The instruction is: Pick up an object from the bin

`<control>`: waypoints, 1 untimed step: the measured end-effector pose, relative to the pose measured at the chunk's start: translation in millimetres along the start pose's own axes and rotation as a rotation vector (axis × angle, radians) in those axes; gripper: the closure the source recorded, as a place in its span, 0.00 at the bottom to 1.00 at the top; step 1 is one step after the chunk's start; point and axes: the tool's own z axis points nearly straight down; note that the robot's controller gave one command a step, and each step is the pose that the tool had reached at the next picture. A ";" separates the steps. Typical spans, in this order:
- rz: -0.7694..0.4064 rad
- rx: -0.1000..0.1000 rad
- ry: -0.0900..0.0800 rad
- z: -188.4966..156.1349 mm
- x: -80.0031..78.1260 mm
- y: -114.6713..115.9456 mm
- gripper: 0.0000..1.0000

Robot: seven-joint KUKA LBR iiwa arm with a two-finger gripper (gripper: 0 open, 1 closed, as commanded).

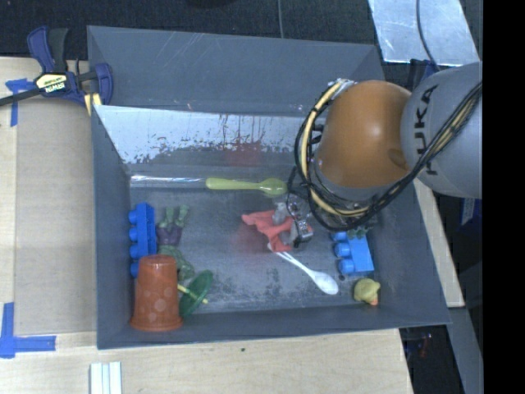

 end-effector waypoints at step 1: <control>0.069 0.003 0.000 -46.1 28.3 -30.7 1.00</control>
Offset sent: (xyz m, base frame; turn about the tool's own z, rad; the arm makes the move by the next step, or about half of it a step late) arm 0.0057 -0.0152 0.2095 -0.0680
